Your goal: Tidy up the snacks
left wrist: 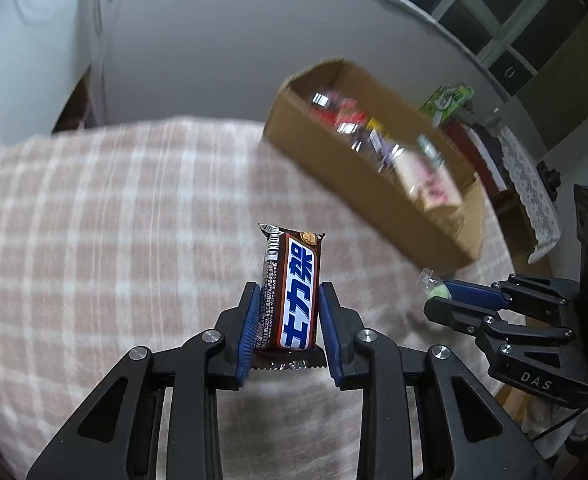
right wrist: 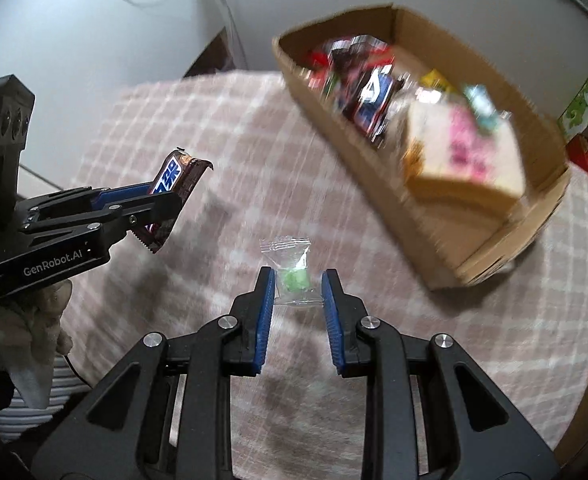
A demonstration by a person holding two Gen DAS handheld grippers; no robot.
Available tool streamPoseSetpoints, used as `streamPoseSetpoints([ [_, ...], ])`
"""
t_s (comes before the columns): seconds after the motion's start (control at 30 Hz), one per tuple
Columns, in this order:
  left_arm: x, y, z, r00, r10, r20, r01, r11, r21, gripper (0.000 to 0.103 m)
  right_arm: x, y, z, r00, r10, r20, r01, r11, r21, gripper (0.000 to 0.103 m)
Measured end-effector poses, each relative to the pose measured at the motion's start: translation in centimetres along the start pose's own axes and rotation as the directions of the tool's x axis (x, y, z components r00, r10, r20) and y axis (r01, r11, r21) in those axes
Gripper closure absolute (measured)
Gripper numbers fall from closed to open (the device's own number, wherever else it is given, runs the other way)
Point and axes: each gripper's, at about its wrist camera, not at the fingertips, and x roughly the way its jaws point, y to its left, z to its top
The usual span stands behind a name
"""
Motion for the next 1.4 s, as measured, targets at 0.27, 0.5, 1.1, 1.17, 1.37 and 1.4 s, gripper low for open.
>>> streamPoseSetpoints([
  [0.27,-0.4,-2.8,4.2,0.997,-0.005,0.079,0.001,0.999,0.047,0.075,-3.1,-2.7,2.8,0.997,-0.028,0.071,0.026,0.999,0.033,0.078],
  [0.5,0.5,-4.6,7.0,0.994,-0.020,0.106,0.011,0.997,0.081,0.075,-4.7,-5.9,4.5,0.993,-0.068,0.101,0.061,0.995,0.077,0.078],
  [1.1,3.5,-9.2,10.7,0.994,-0.039,0.098,0.025,0.989,0.143,0.075,-3.4,-8.1,6.9,0.991,-0.100,0.088,0.093,0.993,0.078,0.077],
  [1.17,3.4,-9.4,10.8,0.995,-0.038,0.097,0.023,0.989,0.149,0.075,-3.3,-8.4,6.8,0.991,-0.100,0.085,0.092,0.992,0.084,0.077],
  [1.37,3.2,-9.6,10.9,0.995,-0.027,0.100,0.012,0.988,0.154,0.067,-3.4,-8.5,6.6,0.989,-0.120,0.090,0.113,0.990,0.080,0.042],
  [1.4,3.2,-9.6,10.8,0.995,-0.023,0.100,0.007,0.988,0.155,0.067,-3.5,-8.5,6.6,0.988,-0.123,0.093,0.115,0.990,0.080,0.041],
])
